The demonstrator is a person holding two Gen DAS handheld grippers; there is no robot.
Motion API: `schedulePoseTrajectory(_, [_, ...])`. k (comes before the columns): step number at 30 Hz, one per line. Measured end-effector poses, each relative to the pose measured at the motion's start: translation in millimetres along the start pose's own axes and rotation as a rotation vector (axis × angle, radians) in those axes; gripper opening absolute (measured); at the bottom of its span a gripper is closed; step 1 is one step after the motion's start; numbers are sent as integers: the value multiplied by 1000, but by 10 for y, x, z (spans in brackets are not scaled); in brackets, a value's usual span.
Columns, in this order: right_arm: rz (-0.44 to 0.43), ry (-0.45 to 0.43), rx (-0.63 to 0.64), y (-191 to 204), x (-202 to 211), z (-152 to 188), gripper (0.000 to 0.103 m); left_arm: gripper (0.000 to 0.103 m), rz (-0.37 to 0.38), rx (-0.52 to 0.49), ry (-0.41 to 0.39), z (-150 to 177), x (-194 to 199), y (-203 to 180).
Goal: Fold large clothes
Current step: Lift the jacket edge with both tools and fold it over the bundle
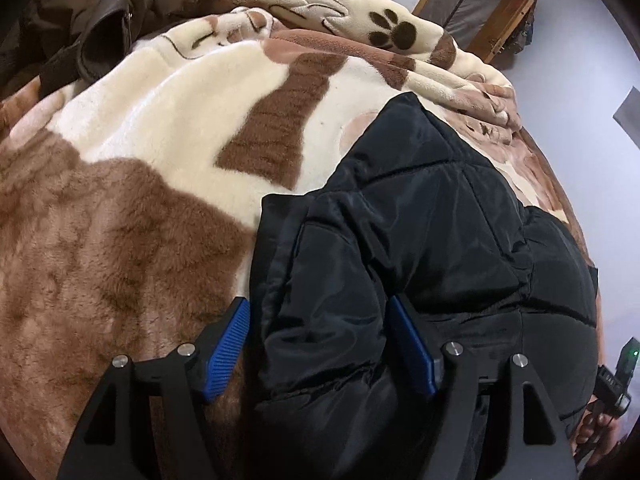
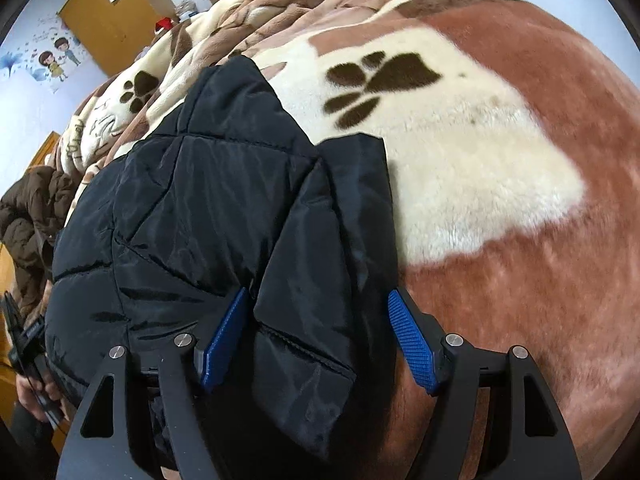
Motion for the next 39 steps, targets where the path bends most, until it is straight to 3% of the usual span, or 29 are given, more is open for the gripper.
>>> schedulePoseTrajectory(5, [-21,26,-1,-21,-140,-117,74,82,-6,6,18,-92,-143,-31])
schedulePoseTrajectory(10, [-94,65,-50,-96,-281,-168,77,86,62,68,44,-135,-273,51])
schedulePoseTrajectory(12, [-114,73,-55,-98,-262,-142,75,86,83,80,48,-104,-262,72])
schedulePoseTrajectory(13, [-135,76,-55,-88,-231,-120,69,85,92,82,52,-85,-252,76])
schedulePoseTrajectory(15, [-142,78,-40,-73,-181,-70,64,84,114,86,59,-21,-212,83])
schedulePoseTrajectory(20, [-207,117,-62,-133,-302,-107,67,84,167,107,94,-28,-279,113])
schedulePoseTrajectory(26, [-241,143,-68,-79,-475,-193,70,85,164,83,121,-94,-390,53])
schedulePoseTrajectory(29, [-262,139,-64,-60,-447,-182,55,71,181,62,120,-95,-369,-1])
schedulePoseTrajectory(34, [-245,121,-44,57,-292,-227,35,36,157,-13,90,-137,-167,-163])
schedulePoseTrajectory(39, [-243,74,-8,175,33,-302,26,28,138,-56,9,-234,266,-304])
Point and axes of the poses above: each gripper's, at about its wrist camera, not at the fingertips, and x roughly against the way its jaws point, y to its left, z to its underside, the point moved 3 cm from there along -x, roughly the way its jaws point
